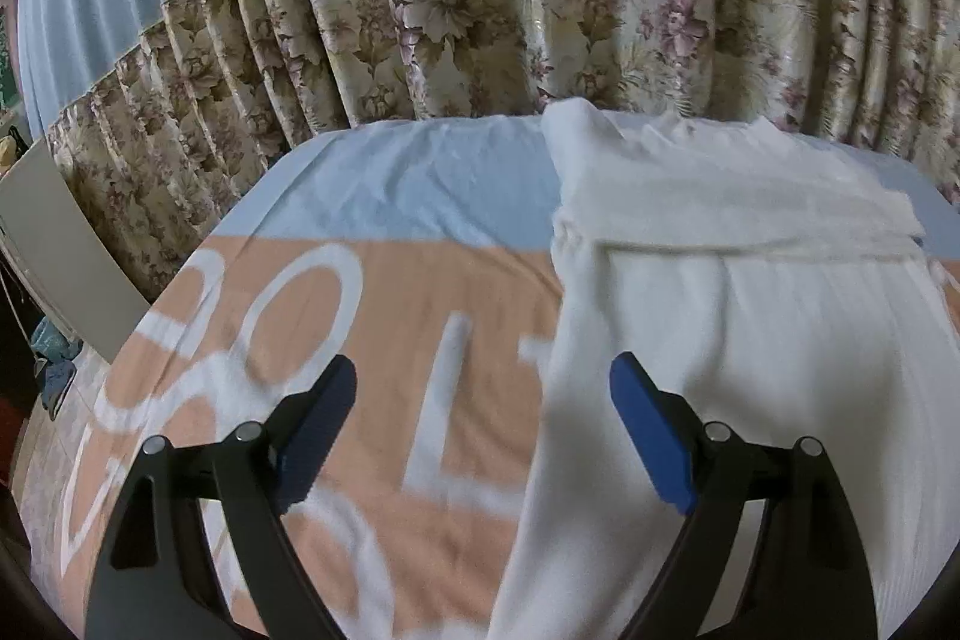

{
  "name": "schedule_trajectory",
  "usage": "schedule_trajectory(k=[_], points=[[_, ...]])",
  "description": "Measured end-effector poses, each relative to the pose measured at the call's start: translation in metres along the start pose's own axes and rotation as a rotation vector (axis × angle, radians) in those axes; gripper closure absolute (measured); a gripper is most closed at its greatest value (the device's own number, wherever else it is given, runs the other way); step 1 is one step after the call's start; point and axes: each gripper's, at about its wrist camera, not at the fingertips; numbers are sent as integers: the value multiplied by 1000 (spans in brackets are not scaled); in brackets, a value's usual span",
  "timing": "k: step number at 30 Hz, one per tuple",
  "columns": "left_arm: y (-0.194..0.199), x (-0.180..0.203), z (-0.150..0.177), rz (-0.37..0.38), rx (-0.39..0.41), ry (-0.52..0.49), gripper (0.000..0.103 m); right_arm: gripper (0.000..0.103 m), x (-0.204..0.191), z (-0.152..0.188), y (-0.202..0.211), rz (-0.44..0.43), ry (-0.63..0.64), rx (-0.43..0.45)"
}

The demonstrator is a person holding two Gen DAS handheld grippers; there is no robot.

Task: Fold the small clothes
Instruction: 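Move the right gripper to the ribbed hem and grasp it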

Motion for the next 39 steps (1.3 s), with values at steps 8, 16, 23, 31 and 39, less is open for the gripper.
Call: schedule_trajectory(k=[8,16,23,31,39], points=[[50,-14,45,15,10,45,16,45,-9,49,61,-38,11,21],[86,-19,89,4,19,65,16,43,-15,100,101,-54,6,31],[100,-12,111,32,-39,81,16,40,-15,138,116,-42,15,-18],[94,-1,118,14,-77,51,16,36,-14,157,107,-63,-21,-96],[84,0,120,14,-124,45,13,34,-12,162,100,-75,-39,-136]])
Point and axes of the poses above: each gripper's, at about its wrist camera, not at the fingertips, and y roughly against the way its jaws point, x to its right, z to its underside, and after that the axes turned 7 degrees about x, right-handed
